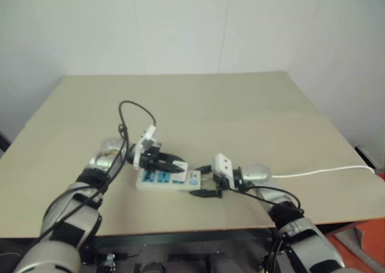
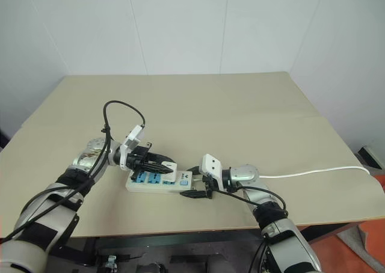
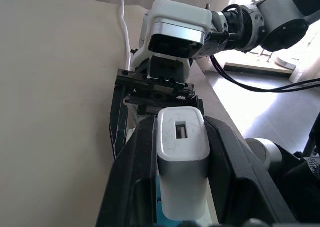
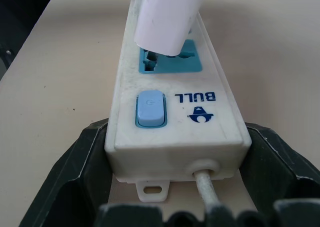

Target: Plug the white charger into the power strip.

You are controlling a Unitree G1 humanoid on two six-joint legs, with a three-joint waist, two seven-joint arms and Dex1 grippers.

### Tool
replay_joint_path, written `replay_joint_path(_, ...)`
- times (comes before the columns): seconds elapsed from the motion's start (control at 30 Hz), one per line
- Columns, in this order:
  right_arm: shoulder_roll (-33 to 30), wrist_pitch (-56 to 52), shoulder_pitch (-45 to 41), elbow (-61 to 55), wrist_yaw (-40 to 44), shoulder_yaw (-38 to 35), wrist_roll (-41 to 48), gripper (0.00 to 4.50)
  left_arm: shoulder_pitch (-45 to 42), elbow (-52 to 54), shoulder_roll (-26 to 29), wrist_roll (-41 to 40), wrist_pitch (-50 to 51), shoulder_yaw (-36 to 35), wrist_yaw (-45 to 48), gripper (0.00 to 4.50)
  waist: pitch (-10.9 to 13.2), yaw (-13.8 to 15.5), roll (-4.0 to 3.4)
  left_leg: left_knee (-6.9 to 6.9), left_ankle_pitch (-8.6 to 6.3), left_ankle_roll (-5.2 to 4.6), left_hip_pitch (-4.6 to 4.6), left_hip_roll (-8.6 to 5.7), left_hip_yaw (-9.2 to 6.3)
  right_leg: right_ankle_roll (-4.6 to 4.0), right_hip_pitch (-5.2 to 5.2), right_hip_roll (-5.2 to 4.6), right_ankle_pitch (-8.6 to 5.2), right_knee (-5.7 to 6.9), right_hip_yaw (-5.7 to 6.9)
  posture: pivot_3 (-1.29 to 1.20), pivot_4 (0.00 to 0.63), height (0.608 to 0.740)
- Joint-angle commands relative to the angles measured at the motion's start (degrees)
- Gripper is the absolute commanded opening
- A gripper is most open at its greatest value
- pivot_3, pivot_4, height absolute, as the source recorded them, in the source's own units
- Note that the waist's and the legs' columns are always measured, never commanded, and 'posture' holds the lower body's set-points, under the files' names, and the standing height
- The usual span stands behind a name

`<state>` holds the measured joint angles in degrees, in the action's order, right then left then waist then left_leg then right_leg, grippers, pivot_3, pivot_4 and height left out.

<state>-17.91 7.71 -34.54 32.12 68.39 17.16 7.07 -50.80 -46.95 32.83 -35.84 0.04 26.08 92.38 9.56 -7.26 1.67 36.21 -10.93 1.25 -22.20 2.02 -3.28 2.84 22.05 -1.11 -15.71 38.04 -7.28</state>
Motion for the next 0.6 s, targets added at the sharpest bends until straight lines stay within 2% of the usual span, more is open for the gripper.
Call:
replay_joint_path(0.03,0.06,-0.36,1.41,2.07,-2.06,1.84,-3.92,3.44,0.01,-0.86,-0.08,1.10,-1.49,-0.85,0.12,1.01,0.00,0.02,0.00,0.01,0.00,0.00,0.00,0.00,0.00,0.00,0.00,0.00,0.00,0.00,0.00,0.00,0.150,0.740)
replay_joint_path(0.23,0.20,-0.16,1.48,2.05,-2.08,1.80,-3.86,3.44,2.30,2.40,1.42,-0.97,-1.01,-0.29,0.12,1.01,0.00,-0.06,0.00,-0.02,0.00,0.00,0.00,0.00,0.00,-0.01,0.01,0.00,-0.01,-0.01,-0.02,0.00,0.150,0.740)
replay_joint_path(0.6,0.34,0.64,1.86,1.74,-1.93,1.92,-4.21,3.44,10.06,5.99,4.42,-1.09,-6.17,-1.36,0.12,1.01,0.00,-0.70,0.00,-0.23,0.00,0.00,0.05,0.07,0.01,-0.10,0.06,0.04,-0.06,-0.02,-0.03,0.00,0.150,0.740)
